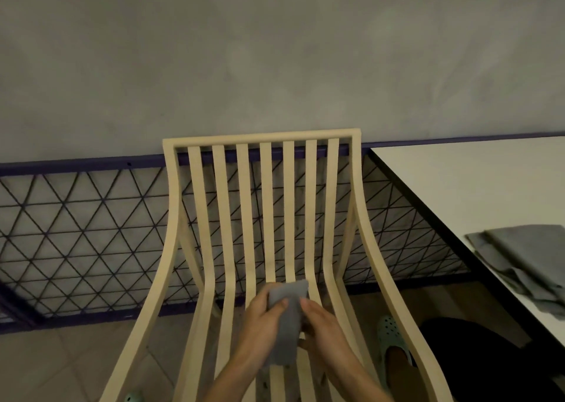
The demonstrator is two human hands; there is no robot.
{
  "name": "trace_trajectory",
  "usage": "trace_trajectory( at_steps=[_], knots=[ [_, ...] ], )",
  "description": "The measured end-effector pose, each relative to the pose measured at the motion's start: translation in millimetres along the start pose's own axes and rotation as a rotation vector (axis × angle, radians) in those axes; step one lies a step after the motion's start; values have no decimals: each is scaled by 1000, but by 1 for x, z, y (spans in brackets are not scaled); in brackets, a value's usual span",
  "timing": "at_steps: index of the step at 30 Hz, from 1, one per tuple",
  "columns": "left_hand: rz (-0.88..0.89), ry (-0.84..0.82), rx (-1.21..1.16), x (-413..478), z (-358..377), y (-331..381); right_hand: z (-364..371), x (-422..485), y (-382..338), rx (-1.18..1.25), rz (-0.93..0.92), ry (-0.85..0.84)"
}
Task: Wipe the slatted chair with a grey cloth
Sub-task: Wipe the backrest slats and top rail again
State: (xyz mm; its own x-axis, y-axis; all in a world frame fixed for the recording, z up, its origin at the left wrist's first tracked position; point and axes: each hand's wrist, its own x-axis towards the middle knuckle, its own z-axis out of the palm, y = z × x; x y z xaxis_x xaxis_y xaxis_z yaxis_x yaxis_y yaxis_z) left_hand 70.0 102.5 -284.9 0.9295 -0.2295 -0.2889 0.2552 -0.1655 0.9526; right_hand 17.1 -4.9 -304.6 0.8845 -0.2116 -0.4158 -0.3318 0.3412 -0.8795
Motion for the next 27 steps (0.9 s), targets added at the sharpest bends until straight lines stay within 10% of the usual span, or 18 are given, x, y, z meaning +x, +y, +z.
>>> trace_trajectory(
  at_steps=[17,27],
  knots=[
    [324,-176,102,130,5,89,-13,138,-116,-294,-551,180],
    [955,118,823,247,-14,210,19,232,-260,-854,-1213,341]
  ],
)
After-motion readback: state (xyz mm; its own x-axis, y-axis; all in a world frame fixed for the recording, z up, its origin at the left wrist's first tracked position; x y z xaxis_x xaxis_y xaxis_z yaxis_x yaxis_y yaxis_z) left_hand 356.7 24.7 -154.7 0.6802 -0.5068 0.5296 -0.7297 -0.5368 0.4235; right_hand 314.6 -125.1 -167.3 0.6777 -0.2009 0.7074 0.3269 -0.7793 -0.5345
